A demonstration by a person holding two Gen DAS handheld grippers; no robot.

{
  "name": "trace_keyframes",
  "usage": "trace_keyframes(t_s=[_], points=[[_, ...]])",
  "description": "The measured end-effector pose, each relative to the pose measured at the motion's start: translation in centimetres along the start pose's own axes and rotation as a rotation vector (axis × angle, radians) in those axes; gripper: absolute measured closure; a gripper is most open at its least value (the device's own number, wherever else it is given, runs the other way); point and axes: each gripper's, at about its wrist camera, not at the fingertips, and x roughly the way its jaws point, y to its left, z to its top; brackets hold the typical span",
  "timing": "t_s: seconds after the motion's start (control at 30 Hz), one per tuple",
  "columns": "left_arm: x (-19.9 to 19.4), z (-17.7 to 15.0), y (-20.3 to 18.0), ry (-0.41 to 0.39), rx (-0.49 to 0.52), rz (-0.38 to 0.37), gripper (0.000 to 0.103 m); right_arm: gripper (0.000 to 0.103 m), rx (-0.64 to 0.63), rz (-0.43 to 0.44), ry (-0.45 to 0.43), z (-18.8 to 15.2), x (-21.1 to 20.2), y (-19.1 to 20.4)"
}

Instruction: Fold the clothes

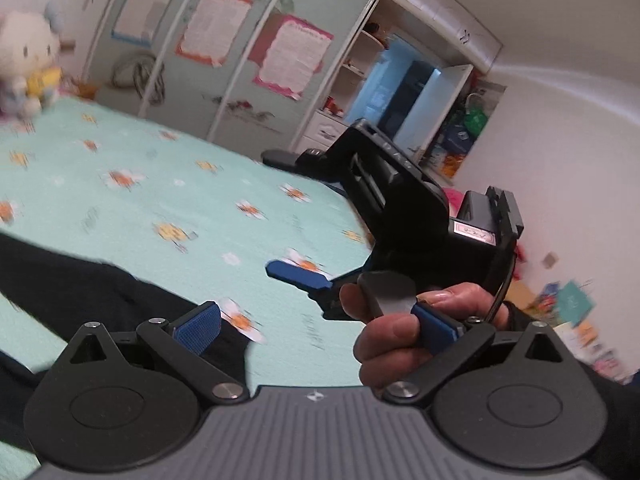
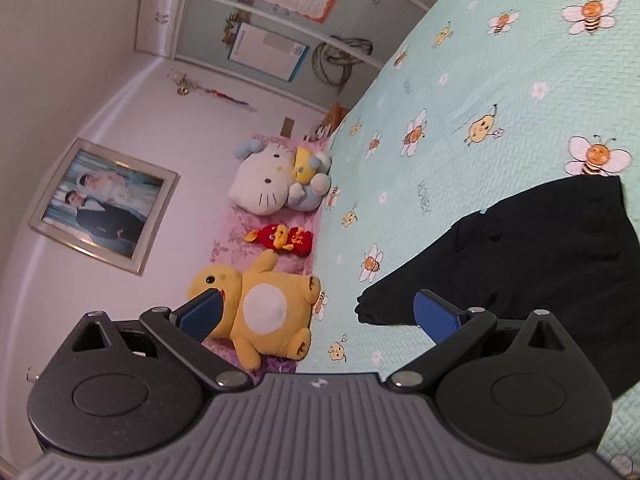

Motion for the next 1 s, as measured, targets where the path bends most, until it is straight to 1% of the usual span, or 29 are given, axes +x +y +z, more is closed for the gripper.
trace_keyframes(t_s=[0.07,0.13,0.23,0.37,0.5,0.6,0.67,0.77,0.93,1.0], points=[[0.6,0.4,-0.2,-0.01,0.016,0.029,0.0,0.002,0.007,0.018,0.025,0.5,0.9,-0.3],[1.2,0.8,0.0,-0.007,-0.005,0.048,0.0,0.002,0.0,0.029,0.045,1.3,1.9,-0.4],[1.6,1.1,0.2,-0.013,-0.021,0.084,0.0,0.002,-0.003,0.068,0.088,2.1,3.4,-0.4],[1.5,1.4,-0.7,-0.019,0.016,0.161,0.0,0.002,-0.006,0.136,0.141,2.6,4.9,-0.2],[1.3,2.2,-1.1,-0.04,0.03,0.197,0.0,0.002,0.016,0.172,0.158,3.2,5.6,-0.1],[0.7,3.1,-1.0,-0.084,0.031,0.201,0.0,0.002,0.016,0.188,0.159,3.9,5.8,0.1],[0.3,3.6,-0.9,-0.104,0.033,0.205,0.0,0.002,0.009,0.187,0.151,4.3,5.7,0.1],[0.3,4.7,-1.1,-0.109,0.052,0.231,0.0,0.002,-0.009,0.171,0.128,4.8,5.4,0.2],[0.6,6.3,-0.7,-0.103,0.065,0.222,0.0,0.002,-0.083,0.091,0.076,5.3,4.6,0.3],[0.8,6.9,-0.5,-0.099,0.086,0.212,0.0,0.002,-0.108,0.06,0.054,5.3,4.3,0.3]])
